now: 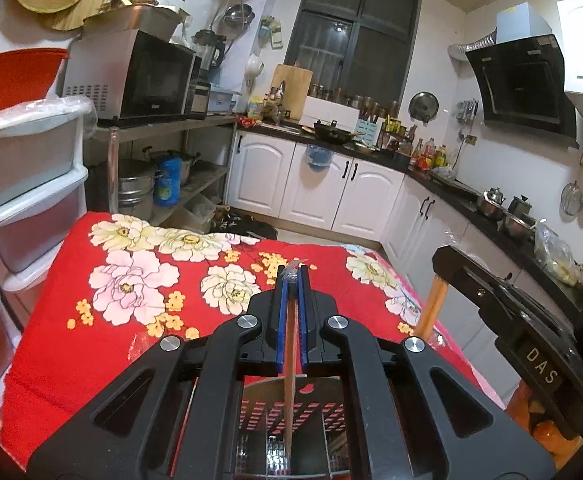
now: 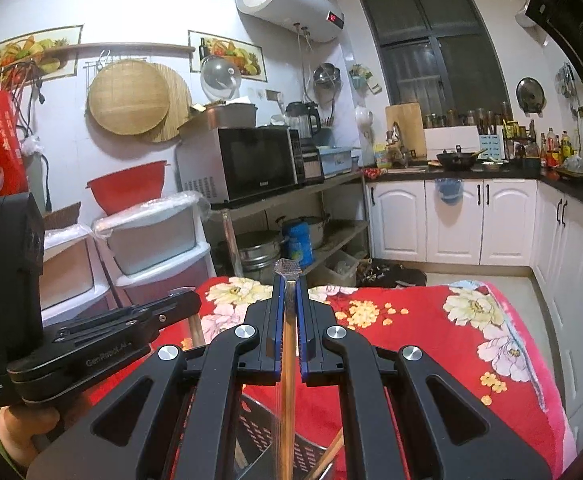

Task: Organize utensils
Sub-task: 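Lower the chopsticks into the caddy compartments and open both grippers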

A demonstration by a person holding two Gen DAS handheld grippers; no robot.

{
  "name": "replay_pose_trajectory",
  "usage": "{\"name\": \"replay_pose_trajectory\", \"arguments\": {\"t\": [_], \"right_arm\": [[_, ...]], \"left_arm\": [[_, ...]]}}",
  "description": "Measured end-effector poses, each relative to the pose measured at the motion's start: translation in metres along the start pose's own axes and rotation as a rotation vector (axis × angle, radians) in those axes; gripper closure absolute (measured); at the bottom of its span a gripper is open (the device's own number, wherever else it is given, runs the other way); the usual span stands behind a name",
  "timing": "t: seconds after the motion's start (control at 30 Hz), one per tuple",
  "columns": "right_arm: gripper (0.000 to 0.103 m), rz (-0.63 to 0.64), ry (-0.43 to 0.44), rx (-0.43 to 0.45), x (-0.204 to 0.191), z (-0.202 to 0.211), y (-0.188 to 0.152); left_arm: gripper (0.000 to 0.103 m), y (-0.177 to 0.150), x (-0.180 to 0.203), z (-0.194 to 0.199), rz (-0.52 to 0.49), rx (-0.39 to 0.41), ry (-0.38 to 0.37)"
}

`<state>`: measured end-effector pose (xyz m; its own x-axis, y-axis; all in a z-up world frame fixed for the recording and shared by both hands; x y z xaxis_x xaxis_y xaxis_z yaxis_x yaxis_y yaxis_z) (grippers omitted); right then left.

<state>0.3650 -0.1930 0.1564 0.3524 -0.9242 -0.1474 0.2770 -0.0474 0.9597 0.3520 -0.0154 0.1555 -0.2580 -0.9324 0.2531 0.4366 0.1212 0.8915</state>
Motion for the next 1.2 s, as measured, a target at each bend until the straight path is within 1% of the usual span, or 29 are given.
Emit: {"name": "replay_pose_trajectory", "arguments": {"t": [0.27,0.47,0.6,1.03,1.2], "right_arm": [[0.097,0.004,0.004,-0.015,0.001,-0.007,-0.016],[0.097,-0.004,0.0,-0.049,0.006,-0.014,-0.031],[0.097,-0.011,-0.001,-0.073,0.008,-0.015,-0.04],[0.096,-0.009,-0.009,-0.101,0.012,-0.006,-0.048],[0.096,-0.013,-0.018,-0.111,0.018,0.004,-0.053]], "left_arm": [[0.102,-0.014,-0.008,-0.008,0.008,-0.026,-0.001],[0.102,-0.024,-0.012,-0.01,0.01,-0.049,0.0],[0.102,-0.032,-0.012,-0.012,0.001,-0.079,0.005],[0.102,-0.04,-0.015,-0.004,-0.001,-0.105,0.011],[0.102,-0.044,-0.021,0.001,0.005,-0.112,0.02]]}}
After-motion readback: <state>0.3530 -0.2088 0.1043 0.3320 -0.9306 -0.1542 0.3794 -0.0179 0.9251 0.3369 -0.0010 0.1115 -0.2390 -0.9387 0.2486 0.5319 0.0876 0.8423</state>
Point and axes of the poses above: each gripper's, at about its wrist camera, not at the fingertips, and z roughly against the way its jaws point, x to its right, y to its top, the point moved 1 cm from there along -z, roughly the way its jaws point, and after that the axes turned 4 degrees about -y, right-handed, at the moved point
